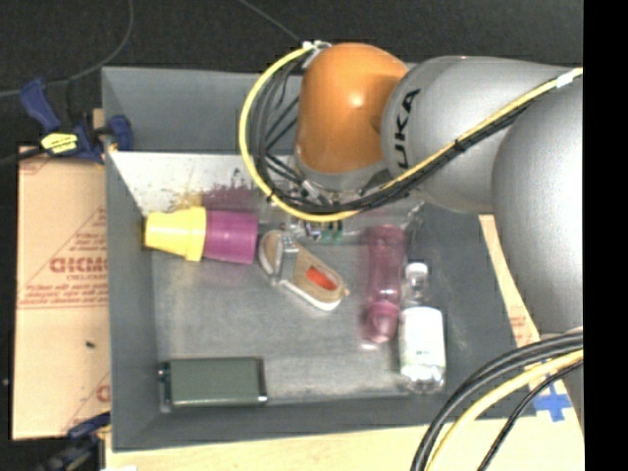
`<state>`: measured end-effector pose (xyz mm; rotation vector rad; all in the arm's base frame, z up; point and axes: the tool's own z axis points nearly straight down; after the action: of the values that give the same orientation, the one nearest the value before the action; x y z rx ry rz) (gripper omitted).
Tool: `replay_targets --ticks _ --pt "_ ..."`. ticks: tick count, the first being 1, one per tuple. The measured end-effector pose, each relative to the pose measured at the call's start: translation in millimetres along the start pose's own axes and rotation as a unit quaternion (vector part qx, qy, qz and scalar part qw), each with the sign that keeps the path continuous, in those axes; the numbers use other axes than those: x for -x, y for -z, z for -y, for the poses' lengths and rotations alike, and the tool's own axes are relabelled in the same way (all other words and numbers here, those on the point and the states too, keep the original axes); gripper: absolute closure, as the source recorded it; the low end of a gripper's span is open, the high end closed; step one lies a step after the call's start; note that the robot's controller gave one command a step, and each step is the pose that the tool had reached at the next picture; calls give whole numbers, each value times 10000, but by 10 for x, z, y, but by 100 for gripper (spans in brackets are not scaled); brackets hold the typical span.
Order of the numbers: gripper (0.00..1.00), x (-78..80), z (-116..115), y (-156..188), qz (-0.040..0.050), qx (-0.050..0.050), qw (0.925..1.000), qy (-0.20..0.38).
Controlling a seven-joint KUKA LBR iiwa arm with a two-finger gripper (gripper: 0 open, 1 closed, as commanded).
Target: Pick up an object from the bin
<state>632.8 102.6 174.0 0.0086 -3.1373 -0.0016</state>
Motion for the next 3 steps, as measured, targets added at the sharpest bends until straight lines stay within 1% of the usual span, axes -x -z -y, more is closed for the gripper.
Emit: replay_targets --ticks 1,2,3 --pt "0 17 6 54 42 4 10000 -15" --pt "0 -15 522 -782 37 11 9842 -1771" --pt "0 -25 667 -362 50 0 9983 -572"
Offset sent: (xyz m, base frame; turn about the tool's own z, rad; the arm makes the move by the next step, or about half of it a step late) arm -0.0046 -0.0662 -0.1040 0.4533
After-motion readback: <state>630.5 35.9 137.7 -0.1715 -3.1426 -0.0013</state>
